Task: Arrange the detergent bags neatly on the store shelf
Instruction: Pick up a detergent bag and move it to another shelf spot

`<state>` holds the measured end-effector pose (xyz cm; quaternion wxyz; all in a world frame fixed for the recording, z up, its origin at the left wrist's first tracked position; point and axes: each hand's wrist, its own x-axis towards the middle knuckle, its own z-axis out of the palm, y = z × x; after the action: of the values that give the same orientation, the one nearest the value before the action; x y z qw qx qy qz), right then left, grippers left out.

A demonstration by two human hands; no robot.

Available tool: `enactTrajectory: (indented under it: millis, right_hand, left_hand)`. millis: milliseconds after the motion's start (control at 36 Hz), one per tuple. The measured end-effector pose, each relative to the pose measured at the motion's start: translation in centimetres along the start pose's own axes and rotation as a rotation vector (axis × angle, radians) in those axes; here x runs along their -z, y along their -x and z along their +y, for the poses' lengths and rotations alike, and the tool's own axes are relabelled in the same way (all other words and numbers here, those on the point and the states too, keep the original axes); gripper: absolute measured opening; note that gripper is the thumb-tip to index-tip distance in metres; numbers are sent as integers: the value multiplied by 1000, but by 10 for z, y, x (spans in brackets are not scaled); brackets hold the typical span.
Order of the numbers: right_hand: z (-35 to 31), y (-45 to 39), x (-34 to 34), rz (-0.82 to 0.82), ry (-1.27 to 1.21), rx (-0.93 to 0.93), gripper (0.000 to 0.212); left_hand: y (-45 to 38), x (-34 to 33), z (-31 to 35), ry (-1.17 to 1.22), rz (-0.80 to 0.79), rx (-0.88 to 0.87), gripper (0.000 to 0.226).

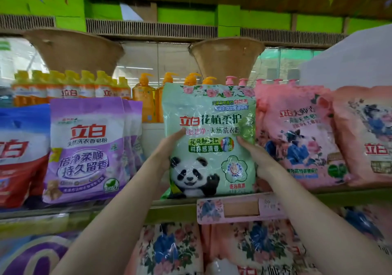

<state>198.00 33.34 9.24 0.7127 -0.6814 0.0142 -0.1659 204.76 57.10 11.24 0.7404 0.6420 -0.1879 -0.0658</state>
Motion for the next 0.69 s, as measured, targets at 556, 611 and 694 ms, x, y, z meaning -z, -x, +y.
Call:
enactTrajectory:
  millis: [556, 611, 694]
  right_hand:
    - [-5, -8, 2, 36, 134, 193, 73]
    - [-11, -15, 4, 132, 108, 245, 45]
    - [-22, -17, 7, 275, 106, 281, 16]
  left_hand:
    - [0, -40, 1, 15, 367, -167, 79]
    - [0, -40, -1, -17, 292, -161, 87]
    - [0, -31, 1, -1, 110, -192, 85]
